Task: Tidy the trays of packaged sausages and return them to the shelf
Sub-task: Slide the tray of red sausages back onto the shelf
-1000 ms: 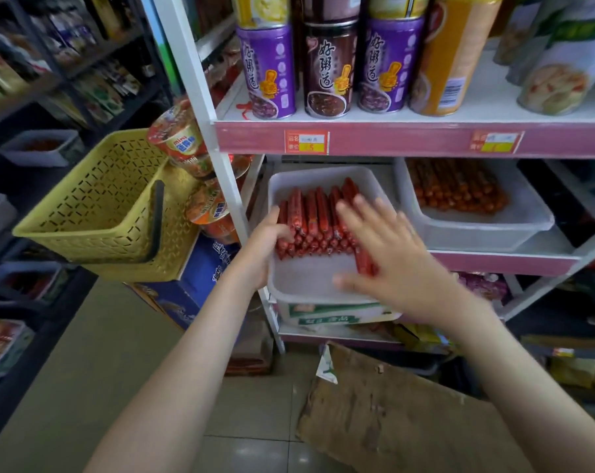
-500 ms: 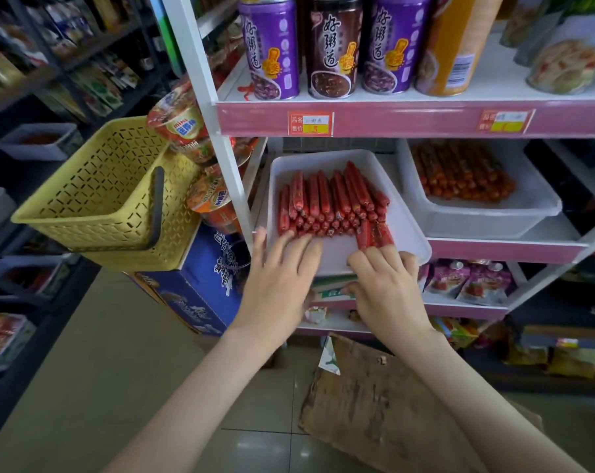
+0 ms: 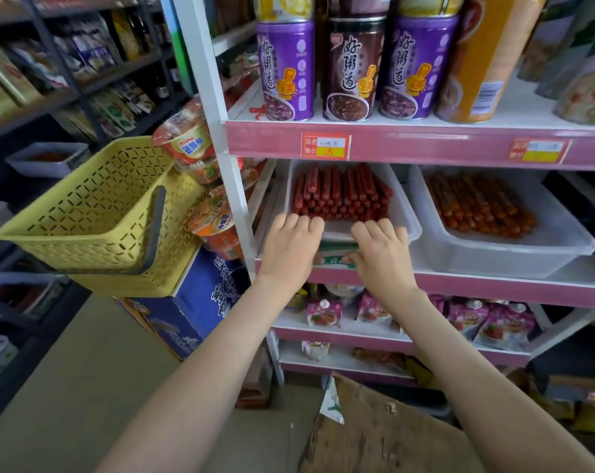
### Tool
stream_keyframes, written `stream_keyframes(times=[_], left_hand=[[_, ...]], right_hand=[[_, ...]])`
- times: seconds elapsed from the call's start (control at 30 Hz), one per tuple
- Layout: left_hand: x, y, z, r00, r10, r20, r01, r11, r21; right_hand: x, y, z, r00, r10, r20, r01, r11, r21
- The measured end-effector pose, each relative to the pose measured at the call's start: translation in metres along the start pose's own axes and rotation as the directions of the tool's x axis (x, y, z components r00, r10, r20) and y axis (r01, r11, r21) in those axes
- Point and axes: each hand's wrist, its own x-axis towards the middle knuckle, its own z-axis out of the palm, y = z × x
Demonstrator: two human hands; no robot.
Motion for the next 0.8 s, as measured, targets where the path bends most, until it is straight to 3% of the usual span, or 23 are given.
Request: stream_keyframes(times=[0.23,0.4,0.5,0.6,0.7,0.8], left_hand=[[0.009,-0.012,0.024,1.000,-0.022,-0.006,0.023,0.998,0.058],[0.003,0.009,0.028,0.996,-0.088,-0.011,0.088,0.994,0.071],[0.011,0.037,0.029,0.999,0.035,-0.022,-0.035,0.999,-0.004],[0.023,0.052,0.031,0.999,0.050,-0.015,-0.051,0.997,-0.062],[0.027,0.051,0.034,0.998,0.060,-0.014,-0.061,0.997,-0.042],[0.028,0.047,0.039,0.996,0.087,-0.008,-0.087,0.996,-0.032]], right_hand=[[0.012,0.007,0.025,0.997,-0.053,0.053,0.053,0.998,-0.015],[0.004,0.010,0.019,0.997,-0.055,-0.055,0.060,0.994,0.094],[-0.014,0.036,-0.006,0.985,0.135,-0.108,-0.128,0.989,0.076],[-0.035,0.084,-0.023,0.941,0.338,-0.009,-0.338,0.941,0.004],[-0.044,0.120,-0.027,0.920,0.344,0.191,-0.342,0.939,-0.042],[-0.039,0.127,-0.024,0.926,0.319,0.204,-0.323,0.946,-0.012]])
